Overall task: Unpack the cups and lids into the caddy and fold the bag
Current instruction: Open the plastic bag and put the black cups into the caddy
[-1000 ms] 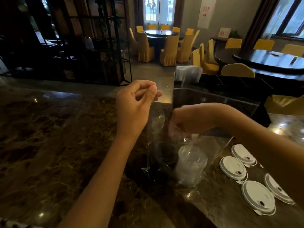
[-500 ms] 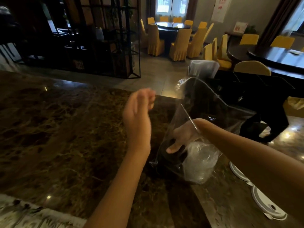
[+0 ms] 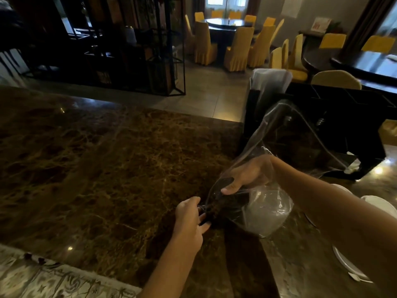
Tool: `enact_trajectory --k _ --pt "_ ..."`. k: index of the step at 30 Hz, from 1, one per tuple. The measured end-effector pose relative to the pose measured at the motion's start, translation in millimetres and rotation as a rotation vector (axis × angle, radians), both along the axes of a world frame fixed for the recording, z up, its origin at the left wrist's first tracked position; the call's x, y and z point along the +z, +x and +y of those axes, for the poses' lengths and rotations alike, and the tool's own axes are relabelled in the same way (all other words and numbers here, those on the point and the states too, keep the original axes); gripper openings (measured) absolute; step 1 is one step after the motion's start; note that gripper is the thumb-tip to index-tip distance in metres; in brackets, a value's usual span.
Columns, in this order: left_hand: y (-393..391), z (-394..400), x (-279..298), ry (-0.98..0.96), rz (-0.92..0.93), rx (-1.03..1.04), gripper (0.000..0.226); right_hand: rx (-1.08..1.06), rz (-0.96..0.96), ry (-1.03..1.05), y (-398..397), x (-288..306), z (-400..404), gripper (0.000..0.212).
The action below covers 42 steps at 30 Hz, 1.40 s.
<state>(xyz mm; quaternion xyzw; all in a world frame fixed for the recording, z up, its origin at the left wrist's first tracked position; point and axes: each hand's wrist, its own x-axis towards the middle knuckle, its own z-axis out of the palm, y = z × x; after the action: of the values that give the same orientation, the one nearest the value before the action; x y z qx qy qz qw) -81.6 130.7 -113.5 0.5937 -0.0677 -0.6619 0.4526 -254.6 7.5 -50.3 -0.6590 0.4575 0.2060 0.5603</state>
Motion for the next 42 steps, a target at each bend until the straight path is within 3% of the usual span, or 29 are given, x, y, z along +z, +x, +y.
enact_trajectory --k 4,7,9,12,16,24,28,34,36,42 --pt "1.0 0.4 -9.8 -0.083 -0.032 0.036 0.031 -0.048 -0.092 -0.043 -11.3 0.8 1.1 0.067" --pt "1.2 -6.1 -13.1 -0.079 -0.115 0.018 0.019 -0.06 -0.204 -0.045 -12.8 7.0 2.4 0.078" --pt "0.5 -12.0 -14.6 -0.056 -0.164 0.015 0.018 -0.058 -0.238 -0.021 -9.0 10.6 2.4 0.071" --pt "1.6 -17.2 -17.2 -0.039 -0.098 0.06 0.018 -0.078 -0.247 0.045 -1.6 11.5 1.9 0.05" --pt "0.5 -15.8 -23.8 -0.086 -0.016 0.094 0.025 -0.056 -0.234 0.087 11.3 8.1 1.9 0.048" --pt "9.9 -17.5 -28.4 -0.129 -0.053 0.096 0.027 -0.091 -0.227 0.032 23.7 1.3 -1.2 0.075" --pt "15.7 -20.7 -27.8 -0.18 -0.107 0.082 0.026 -0.132 -0.281 0.042 28.4 -4.2 -3.4 0.039" --pt "26.1 -29.0 -26.7 -0.189 -0.157 0.098 0.028 -0.2 -0.354 -0.002 37.6 -5.6 -3.1 0.023" --pt "30.1 -33.6 -27.1 -0.183 -0.197 0.101 0.029 -0.192 -0.352 -0.025 42.1 -4.5 -2.9 0.027" --pt "52.1 -47.1 -31.7 -0.115 -0.22 0.173 0.02 -0.211 -0.363 -0.109 53.5 7.6 -7.2 0.077"
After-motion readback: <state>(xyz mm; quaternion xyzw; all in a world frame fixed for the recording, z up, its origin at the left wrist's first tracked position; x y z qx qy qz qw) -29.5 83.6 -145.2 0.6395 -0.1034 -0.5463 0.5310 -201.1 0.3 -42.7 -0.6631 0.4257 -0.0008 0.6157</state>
